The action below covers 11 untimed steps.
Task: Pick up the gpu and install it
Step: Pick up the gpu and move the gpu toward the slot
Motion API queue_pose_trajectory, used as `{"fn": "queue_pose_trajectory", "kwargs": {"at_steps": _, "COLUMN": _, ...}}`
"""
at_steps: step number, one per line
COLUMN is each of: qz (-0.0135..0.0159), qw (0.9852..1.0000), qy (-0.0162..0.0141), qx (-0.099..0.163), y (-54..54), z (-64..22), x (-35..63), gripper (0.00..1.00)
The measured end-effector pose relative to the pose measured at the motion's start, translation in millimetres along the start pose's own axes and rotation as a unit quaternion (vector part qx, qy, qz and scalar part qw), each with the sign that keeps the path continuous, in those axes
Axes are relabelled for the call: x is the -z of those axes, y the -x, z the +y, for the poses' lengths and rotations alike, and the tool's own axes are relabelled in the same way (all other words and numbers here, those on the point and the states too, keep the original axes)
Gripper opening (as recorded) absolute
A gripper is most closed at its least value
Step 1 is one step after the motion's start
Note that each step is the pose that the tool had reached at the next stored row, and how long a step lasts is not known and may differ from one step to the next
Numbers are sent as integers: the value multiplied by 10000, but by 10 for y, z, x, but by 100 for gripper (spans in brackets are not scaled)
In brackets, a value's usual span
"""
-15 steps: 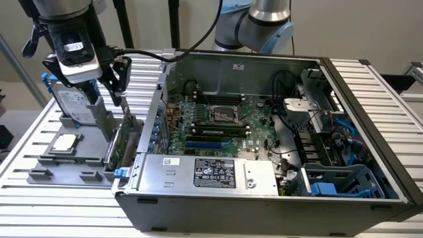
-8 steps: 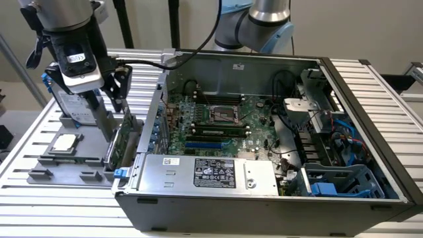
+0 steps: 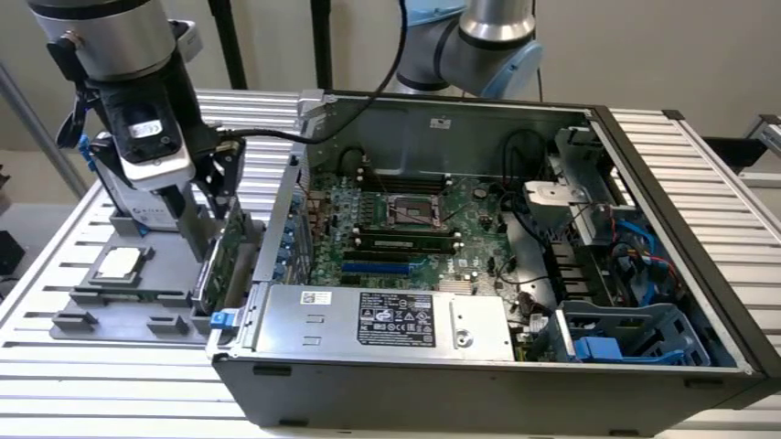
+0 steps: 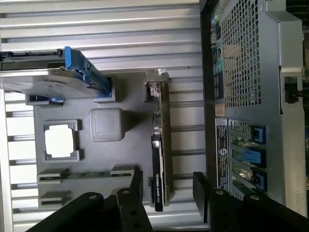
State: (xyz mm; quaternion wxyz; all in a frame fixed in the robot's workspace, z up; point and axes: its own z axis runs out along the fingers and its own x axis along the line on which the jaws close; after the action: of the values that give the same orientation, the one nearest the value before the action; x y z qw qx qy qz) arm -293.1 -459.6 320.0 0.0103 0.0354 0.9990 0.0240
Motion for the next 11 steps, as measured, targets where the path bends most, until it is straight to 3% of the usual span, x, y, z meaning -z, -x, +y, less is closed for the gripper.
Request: {"fn": "queue_pose_trajectory", "kwargs": {"at_steps": 11, "qz": -2, "qw": 10000, "qy": 1, "qx": 6, "y": -51, "z": -14, "x": -200, "gripper": 100}}
